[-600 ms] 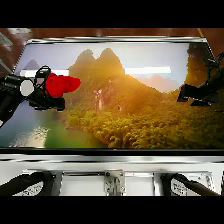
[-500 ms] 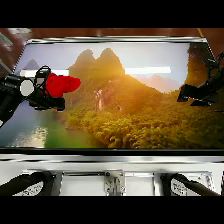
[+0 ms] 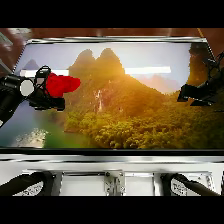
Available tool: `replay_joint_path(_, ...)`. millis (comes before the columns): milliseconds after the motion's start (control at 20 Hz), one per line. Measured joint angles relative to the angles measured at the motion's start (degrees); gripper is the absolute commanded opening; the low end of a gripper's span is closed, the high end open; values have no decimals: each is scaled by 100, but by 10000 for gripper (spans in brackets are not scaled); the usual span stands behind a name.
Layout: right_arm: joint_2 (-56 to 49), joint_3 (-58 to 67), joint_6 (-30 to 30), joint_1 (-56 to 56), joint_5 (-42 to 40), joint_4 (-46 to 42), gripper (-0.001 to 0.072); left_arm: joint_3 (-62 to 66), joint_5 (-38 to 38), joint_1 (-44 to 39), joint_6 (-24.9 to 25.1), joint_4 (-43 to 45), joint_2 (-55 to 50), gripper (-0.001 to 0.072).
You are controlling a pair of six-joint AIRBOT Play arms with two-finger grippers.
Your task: Fold the shirts.
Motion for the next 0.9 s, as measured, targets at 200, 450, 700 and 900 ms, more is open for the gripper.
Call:
replay_joint_path(200,-2,0,0,0,0,0,678,0,0,0,0,0,2,709)
replay_joint_path(450,-2,0,7,0,-297,42,678,0,142,0,0,-46,-4,709)
replay_joint_path(700,-2,0,-11,0,-483,46,678,0,708,2,0,-249,-61,707)
replay_joint_path(900,-7,0,-55,2,-629,55,678,474,1220,385,81,-22,-610,707)
